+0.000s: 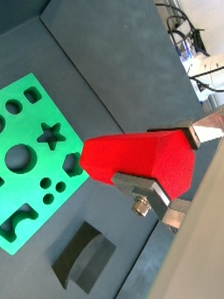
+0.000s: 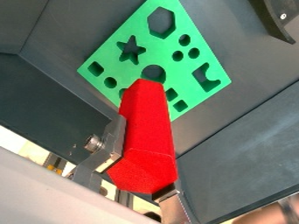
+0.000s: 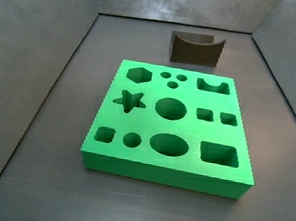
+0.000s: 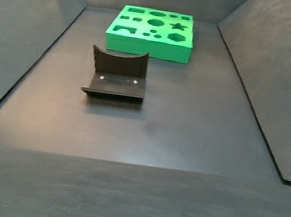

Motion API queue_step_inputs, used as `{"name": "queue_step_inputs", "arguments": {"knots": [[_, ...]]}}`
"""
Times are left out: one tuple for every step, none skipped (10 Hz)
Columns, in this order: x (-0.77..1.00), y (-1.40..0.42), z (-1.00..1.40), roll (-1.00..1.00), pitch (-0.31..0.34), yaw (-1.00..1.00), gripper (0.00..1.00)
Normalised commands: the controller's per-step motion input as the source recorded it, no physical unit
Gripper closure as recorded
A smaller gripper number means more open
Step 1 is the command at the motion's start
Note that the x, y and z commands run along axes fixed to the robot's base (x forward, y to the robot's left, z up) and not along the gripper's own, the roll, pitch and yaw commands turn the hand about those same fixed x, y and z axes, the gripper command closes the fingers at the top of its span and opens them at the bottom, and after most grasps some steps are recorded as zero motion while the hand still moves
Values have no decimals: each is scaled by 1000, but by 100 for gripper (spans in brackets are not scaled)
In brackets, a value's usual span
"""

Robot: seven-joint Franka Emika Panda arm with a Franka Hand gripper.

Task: Insert the hexagon object.

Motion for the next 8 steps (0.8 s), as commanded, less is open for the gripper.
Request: {"name": "queue_step_inputs", "arguments": {"knots": [[0,89,-680,76,0,0,100],[-97,106,-1000,3,0,0,100],[-89,111,-1000,3,0,0,100],[-23,137,-1000,6,0,0,100],[0,189,-1000,37,0,-6,100],[11,240,-1000,84,0,-17,100],[91,351,-1000,116,0,-83,100],[69,311,-1000,51,0,-83,100]]}}
